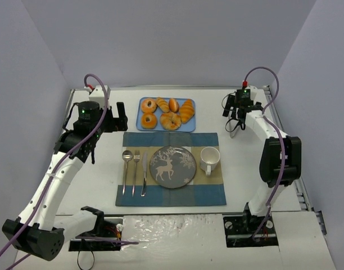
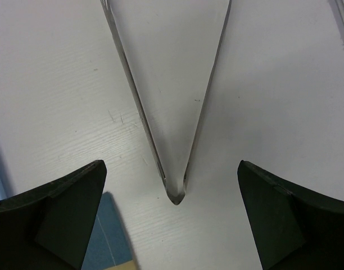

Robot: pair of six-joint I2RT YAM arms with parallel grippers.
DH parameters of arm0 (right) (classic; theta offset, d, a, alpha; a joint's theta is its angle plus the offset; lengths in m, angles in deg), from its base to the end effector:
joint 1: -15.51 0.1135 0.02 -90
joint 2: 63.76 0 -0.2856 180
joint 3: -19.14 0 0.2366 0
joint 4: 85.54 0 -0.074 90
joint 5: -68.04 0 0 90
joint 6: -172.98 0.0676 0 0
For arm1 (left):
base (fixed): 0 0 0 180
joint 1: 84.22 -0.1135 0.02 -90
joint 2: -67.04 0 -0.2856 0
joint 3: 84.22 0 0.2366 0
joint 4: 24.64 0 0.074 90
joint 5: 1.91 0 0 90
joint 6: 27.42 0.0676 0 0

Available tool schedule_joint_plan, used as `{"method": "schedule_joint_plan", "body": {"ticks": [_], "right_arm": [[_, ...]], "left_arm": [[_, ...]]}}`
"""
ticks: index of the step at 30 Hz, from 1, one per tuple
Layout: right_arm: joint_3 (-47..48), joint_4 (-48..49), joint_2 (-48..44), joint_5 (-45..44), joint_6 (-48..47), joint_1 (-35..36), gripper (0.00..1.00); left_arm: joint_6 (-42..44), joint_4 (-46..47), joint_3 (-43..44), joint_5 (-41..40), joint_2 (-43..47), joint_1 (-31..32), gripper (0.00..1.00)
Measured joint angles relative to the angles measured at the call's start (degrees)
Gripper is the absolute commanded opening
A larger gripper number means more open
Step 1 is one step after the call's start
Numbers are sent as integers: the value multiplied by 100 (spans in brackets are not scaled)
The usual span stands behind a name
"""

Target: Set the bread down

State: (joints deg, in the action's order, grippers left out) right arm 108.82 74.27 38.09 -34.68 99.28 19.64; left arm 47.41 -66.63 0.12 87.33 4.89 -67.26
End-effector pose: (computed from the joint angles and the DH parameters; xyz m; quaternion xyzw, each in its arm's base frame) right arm 0.4281 0.0160 0.2682 0.1454 0.8602 -0.0106 0.4887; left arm 0.2288 -0.0688 0.4074 0.0090 0.8181 -0.1539 0.5540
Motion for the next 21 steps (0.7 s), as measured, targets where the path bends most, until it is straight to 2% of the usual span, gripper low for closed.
{"method": "schedule_joint_plan", "body": {"ticks": [21], "right_arm": [[425,55,1575,740,-275,-335,99]], "left_arm": [[-1,-8,0,-37,-27,-16,97]]}}
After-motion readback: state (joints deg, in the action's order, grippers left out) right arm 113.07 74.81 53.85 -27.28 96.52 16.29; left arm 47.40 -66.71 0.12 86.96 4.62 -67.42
